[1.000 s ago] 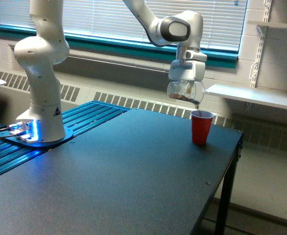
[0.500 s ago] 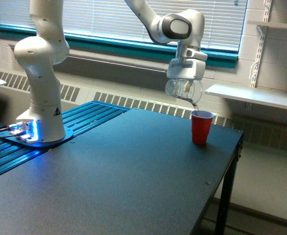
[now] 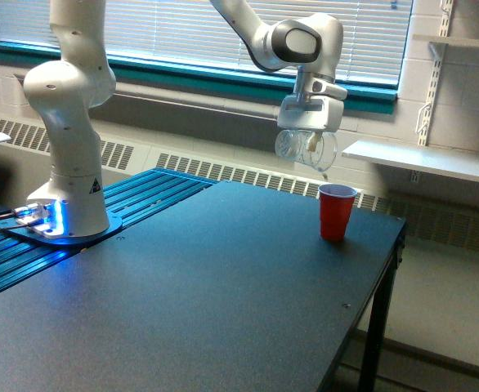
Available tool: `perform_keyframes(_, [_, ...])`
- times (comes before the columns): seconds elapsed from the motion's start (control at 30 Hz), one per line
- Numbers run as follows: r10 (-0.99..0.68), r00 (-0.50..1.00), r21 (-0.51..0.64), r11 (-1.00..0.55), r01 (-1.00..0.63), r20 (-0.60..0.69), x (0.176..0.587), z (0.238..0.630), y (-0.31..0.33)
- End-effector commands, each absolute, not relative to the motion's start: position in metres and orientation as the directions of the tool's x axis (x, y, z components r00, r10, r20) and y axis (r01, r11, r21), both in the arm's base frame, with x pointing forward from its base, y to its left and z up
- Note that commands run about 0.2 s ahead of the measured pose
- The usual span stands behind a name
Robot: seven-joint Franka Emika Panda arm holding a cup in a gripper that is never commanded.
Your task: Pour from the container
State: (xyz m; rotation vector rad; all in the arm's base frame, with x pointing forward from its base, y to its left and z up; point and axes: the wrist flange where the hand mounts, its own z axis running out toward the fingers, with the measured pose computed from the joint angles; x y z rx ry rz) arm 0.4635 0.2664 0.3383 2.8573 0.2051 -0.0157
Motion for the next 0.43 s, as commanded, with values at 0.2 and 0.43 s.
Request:
perform_keyframes(0.2, [0.174,0.984,0.257,-0.95,0.177,-0.032,0.4602,0.3469,0.2727])
perform_keyframes(0.43, [0.166,0.986,0.232,-0.959,0.163,-0.007,0.459,0.347,0.2705])
